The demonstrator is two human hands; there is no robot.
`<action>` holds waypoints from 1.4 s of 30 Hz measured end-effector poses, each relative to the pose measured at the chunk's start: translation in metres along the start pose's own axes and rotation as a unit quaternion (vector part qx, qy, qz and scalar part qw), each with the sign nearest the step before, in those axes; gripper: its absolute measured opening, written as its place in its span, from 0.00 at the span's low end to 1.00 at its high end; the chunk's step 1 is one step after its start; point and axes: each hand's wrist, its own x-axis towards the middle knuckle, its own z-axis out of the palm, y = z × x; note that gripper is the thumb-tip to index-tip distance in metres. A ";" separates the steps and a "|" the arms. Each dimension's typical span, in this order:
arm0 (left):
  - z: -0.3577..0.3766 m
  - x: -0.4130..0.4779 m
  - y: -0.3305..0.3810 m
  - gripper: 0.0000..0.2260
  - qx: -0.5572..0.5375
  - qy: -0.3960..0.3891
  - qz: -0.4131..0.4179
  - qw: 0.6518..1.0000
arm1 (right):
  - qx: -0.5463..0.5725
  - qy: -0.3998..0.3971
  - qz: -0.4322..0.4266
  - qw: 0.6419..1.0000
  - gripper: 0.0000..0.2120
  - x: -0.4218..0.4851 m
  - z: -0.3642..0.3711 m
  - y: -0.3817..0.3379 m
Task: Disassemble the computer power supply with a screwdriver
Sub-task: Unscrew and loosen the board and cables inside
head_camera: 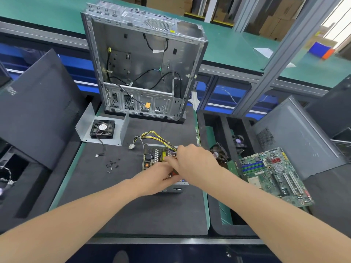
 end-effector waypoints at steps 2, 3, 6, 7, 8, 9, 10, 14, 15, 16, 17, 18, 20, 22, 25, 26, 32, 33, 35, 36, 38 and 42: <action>0.000 0.000 0.000 0.13 -0.007 0.014 -0.010 1.000 | 0.060 -0.015 -0.027 0.998 0.14 0.005 -0.003 0.006; 0.000 0.001 0.000 0.13 -0.016 0.017 -0.013 1.000 | 0.079 -0.028 -0.052 0.995 0.12 0.006 -0.006 0.010; 0.000 0.001 -0.002 0.13 -0.016 0.026 -0.019 0.999 | 0.073 -0.086 -0.154 0.982 0.06 0.006 -0.016 0.024; 0.000 0.001 -0.003 0.12 -0.015 0.027 -0.023 0.999 | 0.060 -0.097 -0.183 0.976 0.06 0.006 -0.019 0.028; 0.000 0.000 -0.003 0.11 -0.020 0.029 -0.024 0.999 | 0.046 -0.099 -0.214 0.971 0.10 0.008 -0.022 0.031; -0.001 0.000 -0.001 0.09 -0.025 0.030 -0.024 0.999 | 0.025 -0.097 -0.245 0.964 0.13 0.010 -0.024 0.033; -0.002 0.000 0.001 0.10 -0.030 0.027 -0.022 0.999 | 0.006 -0.093 -0.271 0.958 0.13 0.012 -0.024 0.033; -0.002 -0.001 0.003 0.12 -0.012 0.030 -0.003 0.999 | 0.030 -0.088 -0.307 0.947 0.15 0.015 -0.017 0.036; -0.001 -0.001 0.003 0.10 -0.002 0.033 -0.001 0.999 | 0.046 -0.087 -0.304 0.948 0.15 0.014 -0.016 0.038; -0.001 0.000 0.002 0.11 0.006 0.034 -0.001 0.999 | 0.069 -0.073 -0.290 0.952 0.14 0.012 -0.015 0.039; -0.001 0.000 0.002 0.12 0.008 0.035 -0.004 0.999 | 0.084 -0.044 -0.259 0.961 0.14 0.010 -0.014 0.039; -0.001 0.000 0.002 0.12 0.000 0.035 -0.006 0.999 | 0.078 -0.010 -0.204 0.976 0.15 0.007 -0.014 0.036; -0.001 0.001 0.000 0.10 -0.020 0.032 -0.009 0.999 | -0.001 0.027 -0.068 0.997 0.26 0.005 -0.014 0.024; -0.001 0.001 -0.001 0.10 -0.016 0.023 -0.013 1.000 | -0.072 0.000 -0.034 0.997 0.34 0.007 -0.012 0.013; -0.002 0.000 0.000 0.08 -0.020 0.027 -0.010 0.999 | -0.013 -0.049 -0.065 0.997 0.26 0.012 -0.011 0.013; -0.003 -0.001 0.001 0.08 -0.031 0.029 -0.008 0.999 | 0.013 -0.055 -0.082 0.995 0.19 0.012 -0.011 0.016; -0.006 -0.003 0.002 0.06 -0.060 0.022 -0.010 0.998 | 0.023 -0.105 -0.247 0.963 0.11 0.008 -0.026 0.026; -0.007 -0.004 0.003 0.06 -0.062 0.022 0.003 0.998 | 0.019 -0.106 -0.269 0.957 0.14 0.009 -0.026 0.025; -0.008 -0.005 0.006 0.06 -0.059 0.023 0.013 0.998 | 0.023 -0.101 -0.289 0.952 0.15 0.010 -0.025 0.023; -0.007 -0.004 0.006 0.05 -0.061 0.024 0.011 0.998 | 0.038 -0.096 -0.289 0.952 0.16 0.010 -0.023 0.023; -0.005 -0.003 0.004 0.08 -0.060 0.032 0.003 0.998 | 0.062 -0.098 -0.287 0.951 0.16 0.009 -0.021 0.027; -0.002 -0.001 0.001 0.10 -0.050 0.036 0.005 0.998 | 0.033 -0.019 -0.182 0.982 0.17 0.002 -0.014 0.024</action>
